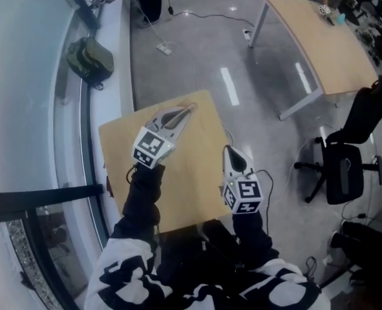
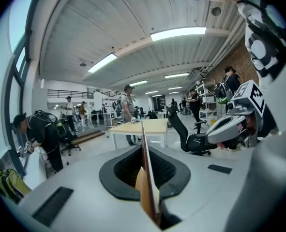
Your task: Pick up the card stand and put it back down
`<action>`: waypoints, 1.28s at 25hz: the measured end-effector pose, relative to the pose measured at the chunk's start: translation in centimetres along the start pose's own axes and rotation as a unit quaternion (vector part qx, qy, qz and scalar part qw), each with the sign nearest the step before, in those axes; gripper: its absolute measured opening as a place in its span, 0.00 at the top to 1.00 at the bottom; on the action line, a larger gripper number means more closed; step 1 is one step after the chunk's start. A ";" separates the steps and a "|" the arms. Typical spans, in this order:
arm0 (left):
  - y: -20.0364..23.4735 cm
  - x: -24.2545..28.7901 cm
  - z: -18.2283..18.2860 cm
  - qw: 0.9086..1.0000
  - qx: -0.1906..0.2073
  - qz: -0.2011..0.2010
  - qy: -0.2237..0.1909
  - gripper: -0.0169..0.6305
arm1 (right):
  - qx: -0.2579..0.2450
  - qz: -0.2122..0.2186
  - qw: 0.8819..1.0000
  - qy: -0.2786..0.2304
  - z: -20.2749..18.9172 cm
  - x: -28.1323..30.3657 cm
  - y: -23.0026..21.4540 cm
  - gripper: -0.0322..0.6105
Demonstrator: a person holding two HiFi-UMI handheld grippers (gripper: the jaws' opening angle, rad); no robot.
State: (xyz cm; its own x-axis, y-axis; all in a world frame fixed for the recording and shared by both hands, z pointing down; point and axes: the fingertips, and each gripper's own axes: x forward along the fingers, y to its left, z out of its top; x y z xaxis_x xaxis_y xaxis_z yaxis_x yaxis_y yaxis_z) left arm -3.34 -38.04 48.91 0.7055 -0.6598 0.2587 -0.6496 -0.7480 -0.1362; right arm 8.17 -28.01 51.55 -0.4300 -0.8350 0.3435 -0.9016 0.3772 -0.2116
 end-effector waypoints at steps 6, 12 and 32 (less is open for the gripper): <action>1.2 4.4 -5.3 0.997 0.031 -0.067 0.030 0.94 | -0.006 -0.006 1.000 0.022 -1.5 2.6 -0.6 0.92; 0.7 7.6 -11.3 0.988 0.050 -0.142 0.043 0.94 | -0.010 -0.006 0.999 0.041 -4.4 4.6 -0.7 0.92; -0.7 10.7 -19.1 0.961 -0.097 -0.255 0.037 0.94 | 0.005 -0.027 0.996 0.090 -10.6 4.5 -0.8 0.92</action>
State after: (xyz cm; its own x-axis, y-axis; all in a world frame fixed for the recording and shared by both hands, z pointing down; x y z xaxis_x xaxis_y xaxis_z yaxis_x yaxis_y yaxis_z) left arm -0.69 -43.20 70.04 0.9285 -0.1989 0.3135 -0.2710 -0.9403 0.2061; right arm 6.44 -27.84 62.94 -0.3836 -0.7677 0.5132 -0.9233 0.3290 -0.1981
